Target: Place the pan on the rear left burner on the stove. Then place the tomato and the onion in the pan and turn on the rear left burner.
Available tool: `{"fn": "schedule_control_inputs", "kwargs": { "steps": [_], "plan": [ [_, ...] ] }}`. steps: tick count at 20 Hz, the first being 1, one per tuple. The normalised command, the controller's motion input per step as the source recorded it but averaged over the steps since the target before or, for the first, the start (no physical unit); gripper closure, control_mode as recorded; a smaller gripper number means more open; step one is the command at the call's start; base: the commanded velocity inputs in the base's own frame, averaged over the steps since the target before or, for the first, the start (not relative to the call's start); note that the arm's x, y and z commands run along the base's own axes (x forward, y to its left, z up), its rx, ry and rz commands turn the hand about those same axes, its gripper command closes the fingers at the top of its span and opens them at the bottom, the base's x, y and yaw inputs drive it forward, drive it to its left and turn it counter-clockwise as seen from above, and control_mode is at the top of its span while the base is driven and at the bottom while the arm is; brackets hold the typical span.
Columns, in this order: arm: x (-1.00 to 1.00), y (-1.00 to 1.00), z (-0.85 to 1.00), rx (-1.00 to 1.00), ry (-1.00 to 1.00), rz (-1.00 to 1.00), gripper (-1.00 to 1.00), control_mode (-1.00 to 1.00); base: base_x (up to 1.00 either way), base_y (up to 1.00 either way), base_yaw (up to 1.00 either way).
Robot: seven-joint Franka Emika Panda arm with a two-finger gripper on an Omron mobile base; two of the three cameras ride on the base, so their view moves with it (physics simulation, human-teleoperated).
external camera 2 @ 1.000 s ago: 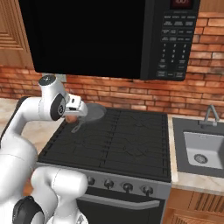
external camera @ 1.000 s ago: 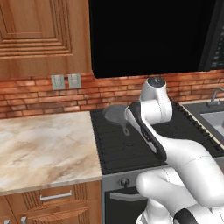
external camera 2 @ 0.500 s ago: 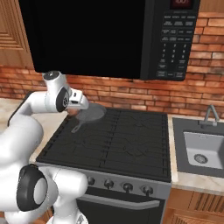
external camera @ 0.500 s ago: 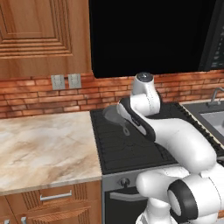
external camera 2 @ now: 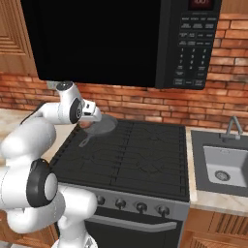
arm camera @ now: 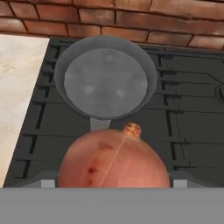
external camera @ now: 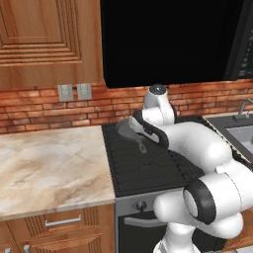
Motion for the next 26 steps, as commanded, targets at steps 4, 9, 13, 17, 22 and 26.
{"fn": "schedule_control_inputs", "kwargs": {
  "steps": [4,9,13,17,22,26],
  "plan": [
    [0.45,0.0,-0.47,0.0,0.0,0.0,1.0,-1.0,0.0,0.0,0.0],
    [0.5,0.0,-0.32,0.0,0.0,0.0,1.0,-1.0,0.0,0.0,0.0],
    [0.52,0.0,-0.2,0.0,0.0,0.0,1.0,-1.0,0.0,0.0,0.0],
    [0.46,0.0,-0.16,0.0,0.0,0.0,1.0,-1.0,0.0,0.0,0.0],
    [0.36,0.0,-0.21,0.0,0.0,0.0,1.0,-1.0,0.0,0.0,0.0],
    [0.2,0.0,-0.27,0.0,0.0,0.0,1.0,-1.0,0.0,0.0,0.0]
  ]
}}
